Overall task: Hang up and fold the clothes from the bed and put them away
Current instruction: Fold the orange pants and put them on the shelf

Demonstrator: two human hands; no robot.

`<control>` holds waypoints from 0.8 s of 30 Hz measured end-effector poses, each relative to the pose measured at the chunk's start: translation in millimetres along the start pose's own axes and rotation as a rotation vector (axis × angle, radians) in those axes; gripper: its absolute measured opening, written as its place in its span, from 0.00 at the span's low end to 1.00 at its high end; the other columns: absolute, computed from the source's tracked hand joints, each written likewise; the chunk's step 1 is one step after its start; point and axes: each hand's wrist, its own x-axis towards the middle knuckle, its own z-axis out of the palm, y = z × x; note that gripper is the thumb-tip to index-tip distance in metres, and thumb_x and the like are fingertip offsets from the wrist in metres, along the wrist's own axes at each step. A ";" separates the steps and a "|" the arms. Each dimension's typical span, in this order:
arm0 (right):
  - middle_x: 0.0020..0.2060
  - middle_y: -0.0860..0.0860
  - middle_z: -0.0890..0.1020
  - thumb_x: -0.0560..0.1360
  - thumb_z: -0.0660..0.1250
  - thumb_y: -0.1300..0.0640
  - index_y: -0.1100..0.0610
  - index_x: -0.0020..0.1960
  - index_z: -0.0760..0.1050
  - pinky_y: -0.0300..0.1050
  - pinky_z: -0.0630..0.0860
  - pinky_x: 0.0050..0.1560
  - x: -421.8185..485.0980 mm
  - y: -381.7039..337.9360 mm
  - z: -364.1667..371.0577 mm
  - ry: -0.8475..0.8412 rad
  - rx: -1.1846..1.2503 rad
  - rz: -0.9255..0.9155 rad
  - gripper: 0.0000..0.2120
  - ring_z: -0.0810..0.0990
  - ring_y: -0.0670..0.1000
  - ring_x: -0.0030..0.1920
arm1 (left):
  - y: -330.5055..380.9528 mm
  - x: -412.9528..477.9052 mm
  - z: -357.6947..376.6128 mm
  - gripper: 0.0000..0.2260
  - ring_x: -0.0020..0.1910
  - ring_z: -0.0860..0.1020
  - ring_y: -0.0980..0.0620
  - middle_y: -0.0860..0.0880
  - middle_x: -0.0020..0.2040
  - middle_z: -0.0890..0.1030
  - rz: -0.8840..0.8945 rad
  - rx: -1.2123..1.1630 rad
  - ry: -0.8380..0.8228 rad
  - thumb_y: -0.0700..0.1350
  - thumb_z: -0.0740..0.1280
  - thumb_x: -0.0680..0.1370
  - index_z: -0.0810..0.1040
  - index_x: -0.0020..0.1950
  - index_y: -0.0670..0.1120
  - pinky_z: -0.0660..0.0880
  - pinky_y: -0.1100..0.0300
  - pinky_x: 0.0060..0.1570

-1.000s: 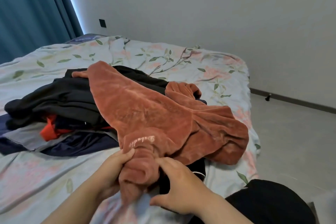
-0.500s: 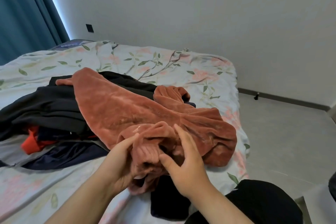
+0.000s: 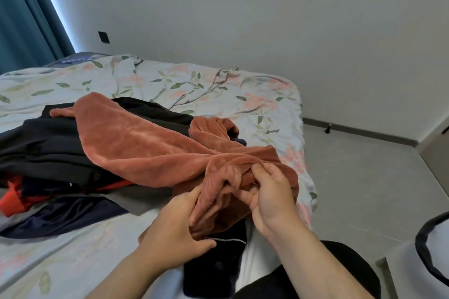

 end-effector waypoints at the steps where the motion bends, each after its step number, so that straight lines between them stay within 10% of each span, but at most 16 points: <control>1: 0.47 0.63 0.85 0.83 0.58 0.63 0.66 0.55 0.76 0.51 0.82 0.38 1.1 -3.0 -2.2 0.011 0.083 0.006 0.10 0.86 0.59 0.47 | -5.1 -0.7 6.9 0.35 0.55 0.78 0.58 0.62 0.55 0.78 0.011 0.052 0.012 0.56 0.75 0.62 0.71 0.68 0.58 0.75 0.58 0.52; 5: 0.44 0.60 0.86 0.83 0.58 0.64 0.65 0.52 0.77 0.49 0.82 0.37 6.4 -10.8 -17.4 0.072 0.193 -0.022 0.10 0.87 0.55 0.44 | -27.6 -10.8 23.8 0.15 0.50 0.78 0.51 0.55 0.50 0.80 -0.041 0.151 0.210 0.44 0.67 0.70 0.79 0.57 0.52 0.73 0.60 0.45; 9: 0.40 0.53 0.86 0.79 0.67 0.63 0.54 0.46 0.80 0.43 0.80 0.35 9.4 -5.5 -37.9 0.163 -0.174 -0.115 0.06 0.85 0.50 0.40 | -18.0 -7.2 1.0 0.13 0.42 0.82 0.49 0.49 0.42 0.85 -0.397 -0.398 0.151 0.39 0.66 0.68 0.83 0.46 0.54 0.77 0.56 0.41; 16: 0.74 0.40 0.63 0.72 0.74 0.62 0.37 0.74 0.66 0.43 0.62 0.76 -5.1 8.0 -42.1 -0.328 -1.108 -0.407 0.38 0.60 0.38 0.74 | 6.3 11.8 -59.0 0.16 0.51 0.83 0.39 0.37 0.50 0.85 -0.252 -0.829 -0.106 0.41 0.67 0.68 0.85 0.54 0.43 0.80 0.53 0.51; 21: 0.73 0.33 0.63 0.70 0.78 0.54 0.20 0.58 0.71 0.31 0.61 0.71 -14.7 -8.0 -32.8 -0.442 -1.026 -0.485 0.33 0.62 0.34 0.73 | 4.4 17.3 -71.4 0.19 0.53 0.83 0.43 0.38 0.53 0.84 -0.279 -0.902 -0.071 0.37 0.66 0.66 0.85 0.55 0.43 0.79 0.57 0.50; 24: 0.65 0.41 0.78 0.70 0.76 0.49 0.34 0.62 0.77 0.39 0.70 0.69 -16.6 -20.3 -29.4 -0.373 -0.826 -0.483 0.23 0.75 0.39 0.67 | 5.1 18.6 -78.1 0.19 0.57 0.82 0.44 0.42 0.56 0.84 -0.292 -0.794 -0.129 0.40 0.66 0.69 0.83 0.59 0.46 0.78 0.52 0.55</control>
